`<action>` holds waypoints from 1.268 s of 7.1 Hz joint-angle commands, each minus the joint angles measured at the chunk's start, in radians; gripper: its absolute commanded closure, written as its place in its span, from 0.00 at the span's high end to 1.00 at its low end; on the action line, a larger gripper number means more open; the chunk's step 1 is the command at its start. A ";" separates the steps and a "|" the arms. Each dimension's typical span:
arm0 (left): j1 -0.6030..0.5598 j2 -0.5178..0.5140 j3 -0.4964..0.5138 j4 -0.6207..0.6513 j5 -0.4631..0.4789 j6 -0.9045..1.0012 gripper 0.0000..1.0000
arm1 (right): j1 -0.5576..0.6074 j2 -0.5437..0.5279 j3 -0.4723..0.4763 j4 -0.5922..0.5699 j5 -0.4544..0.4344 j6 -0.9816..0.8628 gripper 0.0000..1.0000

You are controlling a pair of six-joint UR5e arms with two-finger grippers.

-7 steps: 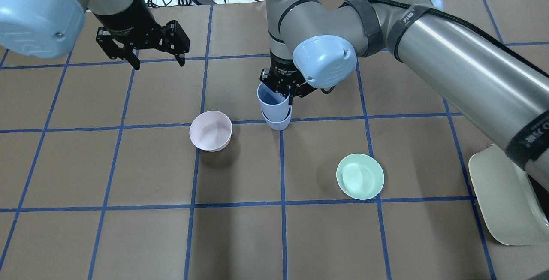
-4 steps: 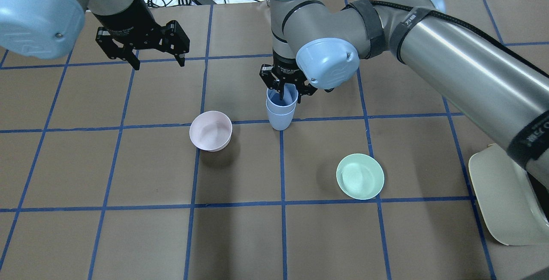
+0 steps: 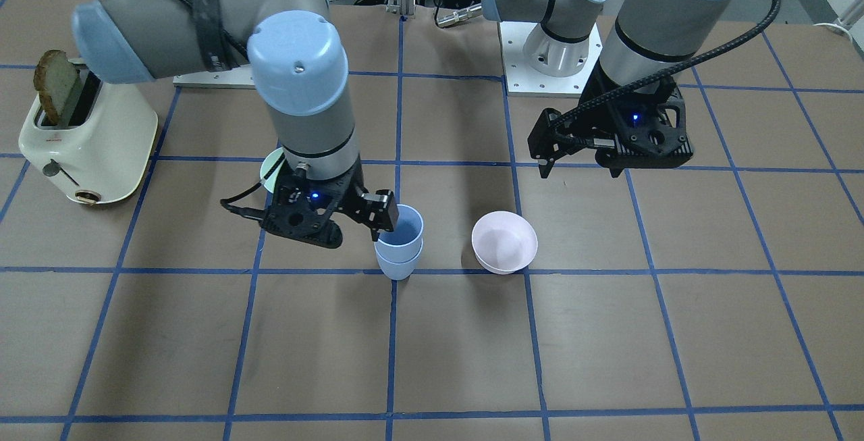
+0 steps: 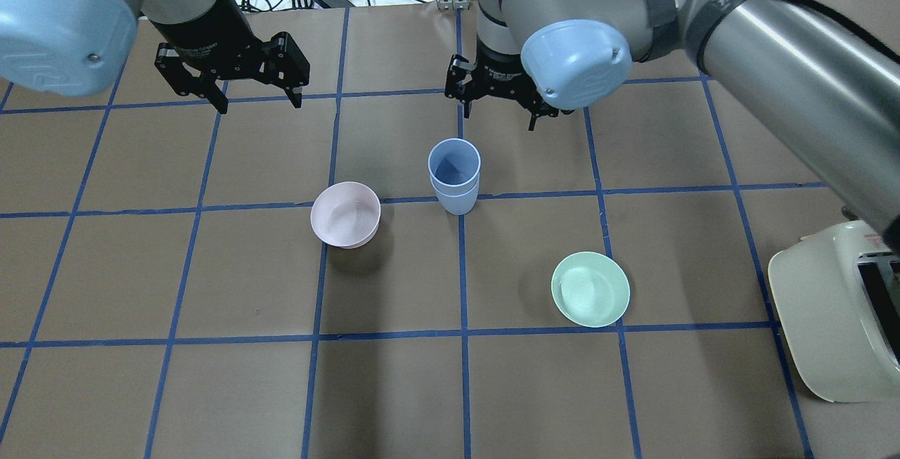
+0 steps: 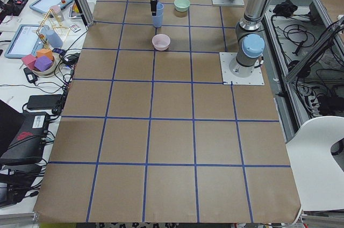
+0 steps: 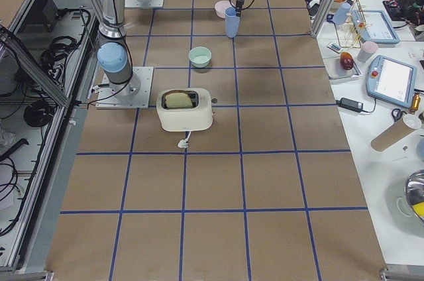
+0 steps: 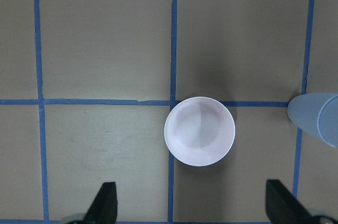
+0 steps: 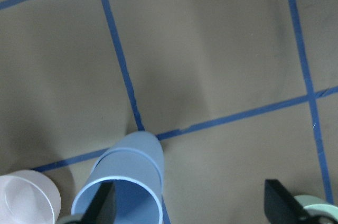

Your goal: Stack blue cups with both arms

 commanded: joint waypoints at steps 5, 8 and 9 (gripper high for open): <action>0.000 0.002 0.003 0.000 0.000 0.000 1.00 | -0.287 -0.212 -0.008 0.275 -0.014 -0.403 1.00; -0.001 0.002 0.001 0.000 0.000 0.000 1.00 | -0.283 -0.231 0.007 0.313 -0.044 -0.408 1.00; -0.001 0.003 0.000 0.000 0.002 0.000 1.00 | -0.283 -0.231 0.007 0.314 -0.047 -0.408 1.00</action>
